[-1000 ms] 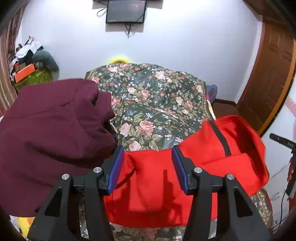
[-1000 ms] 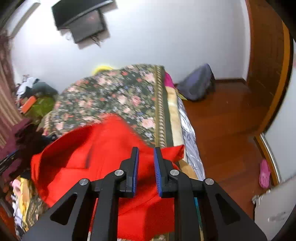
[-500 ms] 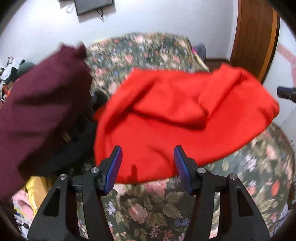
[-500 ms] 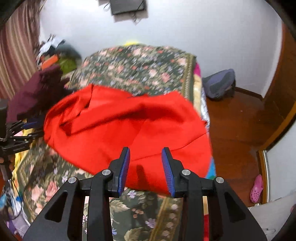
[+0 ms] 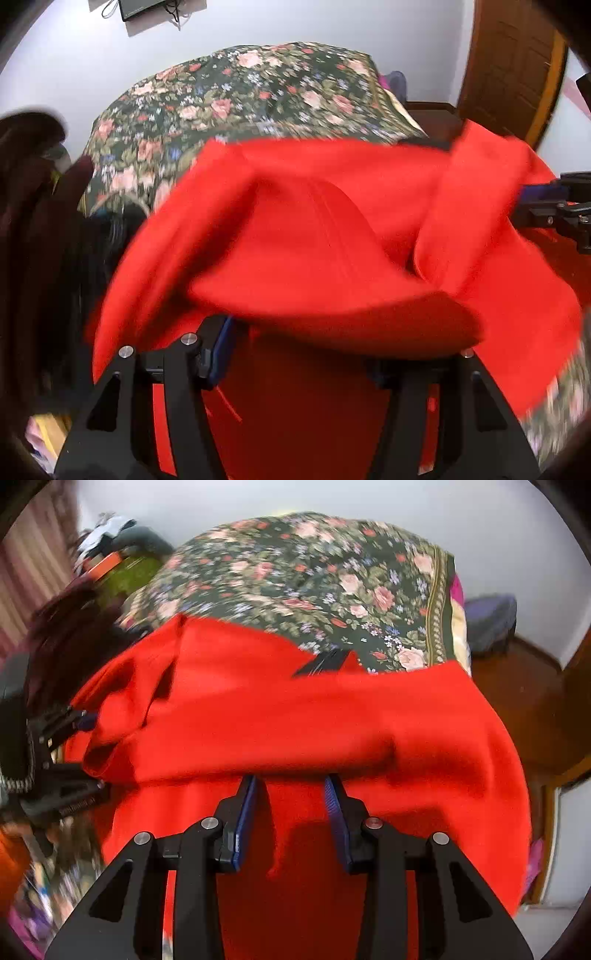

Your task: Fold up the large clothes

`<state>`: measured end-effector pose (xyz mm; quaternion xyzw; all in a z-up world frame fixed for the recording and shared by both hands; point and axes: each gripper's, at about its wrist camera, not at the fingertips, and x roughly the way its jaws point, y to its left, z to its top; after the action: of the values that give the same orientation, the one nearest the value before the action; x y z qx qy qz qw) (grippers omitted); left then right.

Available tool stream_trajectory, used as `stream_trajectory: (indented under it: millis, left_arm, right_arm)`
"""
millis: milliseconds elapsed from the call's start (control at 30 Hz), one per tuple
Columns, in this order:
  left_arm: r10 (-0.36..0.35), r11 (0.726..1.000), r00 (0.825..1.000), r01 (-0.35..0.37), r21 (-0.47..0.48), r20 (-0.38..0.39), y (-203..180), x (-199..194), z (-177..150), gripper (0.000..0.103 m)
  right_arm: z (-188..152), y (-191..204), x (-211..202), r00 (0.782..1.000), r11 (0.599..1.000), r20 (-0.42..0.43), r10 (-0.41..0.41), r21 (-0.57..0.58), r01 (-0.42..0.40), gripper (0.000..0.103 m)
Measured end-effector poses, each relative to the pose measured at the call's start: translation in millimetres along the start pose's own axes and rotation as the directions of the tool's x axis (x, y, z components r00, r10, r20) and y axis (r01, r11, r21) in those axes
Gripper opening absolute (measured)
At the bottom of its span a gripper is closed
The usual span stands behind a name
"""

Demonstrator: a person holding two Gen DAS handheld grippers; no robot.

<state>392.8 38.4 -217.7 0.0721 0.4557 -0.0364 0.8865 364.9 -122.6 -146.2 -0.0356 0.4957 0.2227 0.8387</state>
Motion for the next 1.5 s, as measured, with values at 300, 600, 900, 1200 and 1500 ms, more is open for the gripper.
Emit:
stream_trajectory:
  millis: [300, 600, 900, 1200, 1500]
  left_arm:
    - [0.099, 0.961, 0.995, -0.088, -0.263, 0.026, 60, 21, 53, 0.057]
    - [0.039, 0.99, 0.999, -0.041, -0.135, -0.016, 24, -1, -17, 0.062]
    - [0.066, 0.97, 0.996, -0.078, -0.23, -0.056, 51, -40, -96, 0.07]
    - [0.127, 0.903, 0.99, -0.143, -0.404, -0.068, 104, -84, -135, 0.07]
    - [-0.242, 0.695, 0.97, 0.179, -0.696, 0.009, 113, -70, -151, 0.07]
  right_arm:
    - [9, -20, -26, 0.982, 0.99, 0.153, -0.106, 0.105, 0.091, 0.034]
    - [-57, -9, -30, 0.986, 0.99, 0.091, -0.141, -0.012, 0.142, 0.035]
    - [-104, -32, -78, 0.973, 0.977, 0.116, -0.2, 0.094, 0.189, 0.059]
    - [-115, -15, -117, 0.951, 0.971, 0.196, -0.237, 0.087, 0.224, 0.059]
    - [-103, 17, -107, 0.959, 0.988, 0.239, -0.154, 0.054, 0.146, 0.059]
